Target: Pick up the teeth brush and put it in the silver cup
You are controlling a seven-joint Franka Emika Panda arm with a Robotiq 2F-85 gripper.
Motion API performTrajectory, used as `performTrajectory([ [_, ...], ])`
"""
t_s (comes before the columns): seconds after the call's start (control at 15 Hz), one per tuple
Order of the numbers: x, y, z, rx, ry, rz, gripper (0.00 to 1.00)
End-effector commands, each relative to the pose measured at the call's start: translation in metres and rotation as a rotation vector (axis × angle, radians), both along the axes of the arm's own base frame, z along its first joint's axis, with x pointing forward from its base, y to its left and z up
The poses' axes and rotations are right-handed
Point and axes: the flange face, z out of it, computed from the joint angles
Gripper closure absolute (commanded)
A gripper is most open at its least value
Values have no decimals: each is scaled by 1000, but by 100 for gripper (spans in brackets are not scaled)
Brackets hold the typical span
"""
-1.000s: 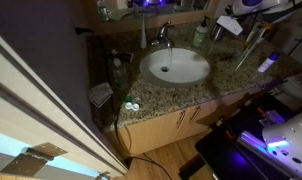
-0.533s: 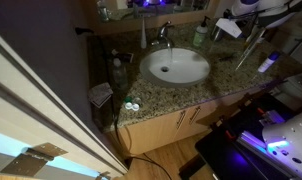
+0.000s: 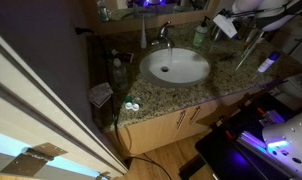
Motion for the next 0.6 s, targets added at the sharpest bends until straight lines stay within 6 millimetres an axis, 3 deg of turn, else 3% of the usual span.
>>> performTrajectory([
  [0.0, -9, 5, -19, 186, -23, 38, 0],
  [0.07, -14, 8, -26, 237, -27, 46, 0],
  [0.13, -5, 7, -13, 154, -26, 23, 0],
  [0.53, -4, 8, -15, 164, -26, 26, 0],
])
